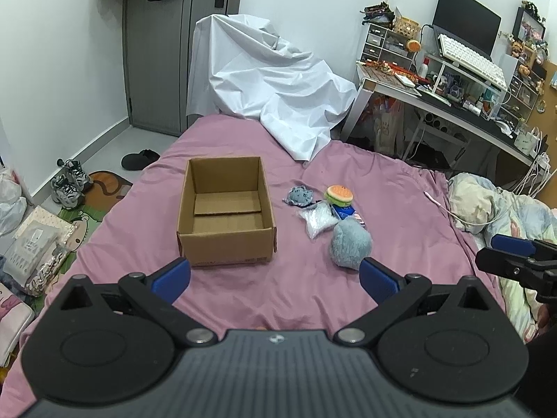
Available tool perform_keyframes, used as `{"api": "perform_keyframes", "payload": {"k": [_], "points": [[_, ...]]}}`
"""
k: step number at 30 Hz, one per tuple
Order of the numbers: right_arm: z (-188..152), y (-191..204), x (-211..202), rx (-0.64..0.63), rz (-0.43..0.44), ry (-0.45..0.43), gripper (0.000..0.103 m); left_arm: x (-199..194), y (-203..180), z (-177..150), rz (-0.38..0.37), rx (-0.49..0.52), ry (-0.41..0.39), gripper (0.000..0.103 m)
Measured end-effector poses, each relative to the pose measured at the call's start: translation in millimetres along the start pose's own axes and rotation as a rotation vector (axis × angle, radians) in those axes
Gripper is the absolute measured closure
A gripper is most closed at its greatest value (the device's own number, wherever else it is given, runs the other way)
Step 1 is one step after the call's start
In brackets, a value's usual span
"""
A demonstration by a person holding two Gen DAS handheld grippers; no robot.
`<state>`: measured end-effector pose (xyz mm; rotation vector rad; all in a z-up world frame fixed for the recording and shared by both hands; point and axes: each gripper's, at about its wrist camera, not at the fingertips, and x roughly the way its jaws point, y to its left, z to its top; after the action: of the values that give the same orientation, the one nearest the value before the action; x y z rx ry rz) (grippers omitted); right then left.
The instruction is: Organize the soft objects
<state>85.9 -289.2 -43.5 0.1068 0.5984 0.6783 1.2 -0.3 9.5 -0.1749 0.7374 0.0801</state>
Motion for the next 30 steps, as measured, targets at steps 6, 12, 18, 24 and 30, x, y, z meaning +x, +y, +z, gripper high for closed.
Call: {"api": "perform_keyframes", "payload": {"k": [6, 12, 18, 24, 30], "points": [[1.1, 1.6, -2.0, -0.004, -0.004, -0.006, 0.000, -3.3, 0.5, 2.2, -0.002, -0.004, -0.009, 0.001], [3.1, 0.9, -3.0, 0.004, -0.012, -0.019, 0.000, -7.2, 2.9, 1.6, -0.005, -0.005, -0.018, 0.001], [0.9, 1.7, -4.5, 0.007, -0.022, -0.022, 0.000, -8.3, 3.3, 1.1, -0.009, -0.003, -0.020, 0.001], [2.1, 3.2, -3.5, 0.000, -0.023, -0.021, 0.000, -9.3, 5.0, 1.4, -0.010, -0.006, -0.020, 0.001], [2.6, 4.3, -3.0, -0.002, -0.023, -0.021, 0.000, -10.2, 5.2, 2.0, -0.012, -0.008, -0.021, 0.001]]}}
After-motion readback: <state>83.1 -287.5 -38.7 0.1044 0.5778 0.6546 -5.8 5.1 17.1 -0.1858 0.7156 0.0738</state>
